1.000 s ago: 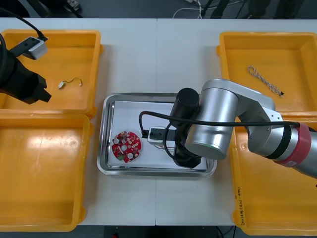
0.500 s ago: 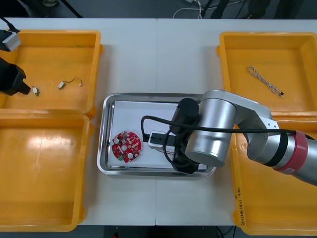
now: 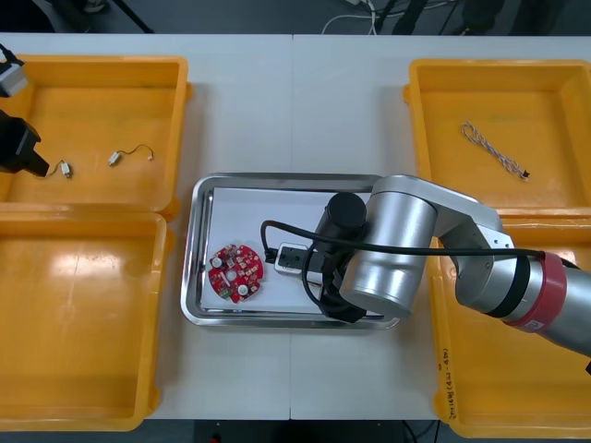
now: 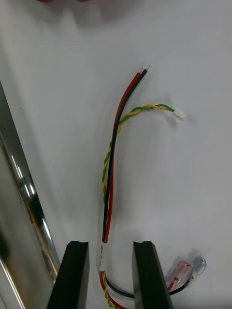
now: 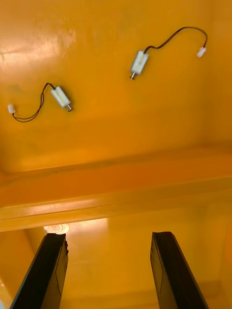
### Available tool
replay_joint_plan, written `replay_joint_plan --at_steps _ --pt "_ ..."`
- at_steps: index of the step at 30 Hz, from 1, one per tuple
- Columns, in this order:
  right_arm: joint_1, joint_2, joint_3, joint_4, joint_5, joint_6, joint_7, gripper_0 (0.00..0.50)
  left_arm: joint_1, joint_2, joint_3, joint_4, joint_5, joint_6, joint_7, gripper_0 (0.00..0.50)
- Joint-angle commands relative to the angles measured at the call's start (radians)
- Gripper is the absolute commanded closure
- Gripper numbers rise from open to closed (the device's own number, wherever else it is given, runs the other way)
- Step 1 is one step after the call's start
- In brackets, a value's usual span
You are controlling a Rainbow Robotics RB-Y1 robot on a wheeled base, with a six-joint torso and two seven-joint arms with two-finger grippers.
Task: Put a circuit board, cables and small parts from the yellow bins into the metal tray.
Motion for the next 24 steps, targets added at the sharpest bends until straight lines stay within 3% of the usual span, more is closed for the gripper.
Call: replay_joint_plan --at_steps 1,14,24 --pt "0.006 0.025 0.009 -0.009 0.011 -0.009 -0.043 0.0 -0.047 0.049 0.023 0.048 -0.017 -0.052 -0.02 0.0" --pt "-0.009 0.025 -0.008 -0.021 0.046 0.017 -0.05 0.0 -0.054 0.047 -0.048 0.175 -0.04 -0.263 -0.046 0.0" --pt "-0.056 0.025 -0.126 -0.021 -0.038 0.134 -0.043 0.0 -0.057 0.021 -0.106 0.25 -0.055 -0.406 -0.055 0.0"
